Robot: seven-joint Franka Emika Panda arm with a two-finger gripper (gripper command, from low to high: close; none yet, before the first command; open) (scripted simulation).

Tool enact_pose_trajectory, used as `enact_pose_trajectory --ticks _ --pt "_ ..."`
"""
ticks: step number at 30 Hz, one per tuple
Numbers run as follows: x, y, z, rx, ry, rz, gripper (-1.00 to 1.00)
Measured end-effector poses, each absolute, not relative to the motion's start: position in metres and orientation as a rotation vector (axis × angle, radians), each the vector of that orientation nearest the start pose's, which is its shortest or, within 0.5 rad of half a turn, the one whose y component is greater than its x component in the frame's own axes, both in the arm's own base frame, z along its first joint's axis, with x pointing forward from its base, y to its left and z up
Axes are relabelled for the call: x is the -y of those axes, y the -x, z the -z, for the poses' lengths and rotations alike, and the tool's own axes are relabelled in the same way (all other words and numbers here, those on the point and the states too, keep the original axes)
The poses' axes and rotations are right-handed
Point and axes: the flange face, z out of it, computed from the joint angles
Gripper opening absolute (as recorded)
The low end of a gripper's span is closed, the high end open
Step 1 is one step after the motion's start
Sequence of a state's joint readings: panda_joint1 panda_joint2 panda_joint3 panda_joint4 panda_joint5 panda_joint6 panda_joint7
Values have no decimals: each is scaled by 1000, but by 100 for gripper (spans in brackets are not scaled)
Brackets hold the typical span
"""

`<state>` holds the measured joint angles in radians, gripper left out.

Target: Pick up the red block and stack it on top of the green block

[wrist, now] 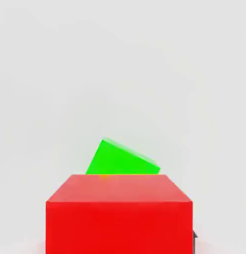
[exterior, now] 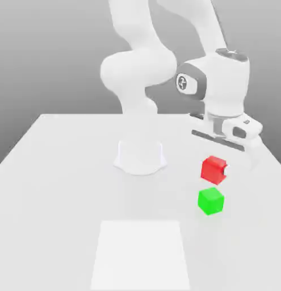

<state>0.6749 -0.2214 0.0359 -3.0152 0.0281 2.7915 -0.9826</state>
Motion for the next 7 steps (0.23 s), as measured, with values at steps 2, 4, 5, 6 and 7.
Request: enact_pose_trajectory --ticks 2,4,5,6,7 --pt "-199 -234 -204 -2331 -2109 3 -100" --pt "-198 -233 -189 -2332 -2107 3 -100" --pt "-197 -232 -183 -2331 -2107 4 100" --pt "-197 -232 -183 -2331 -2107 4 100" --pt "-197 -232 -183 -2331 -2107 4 100"
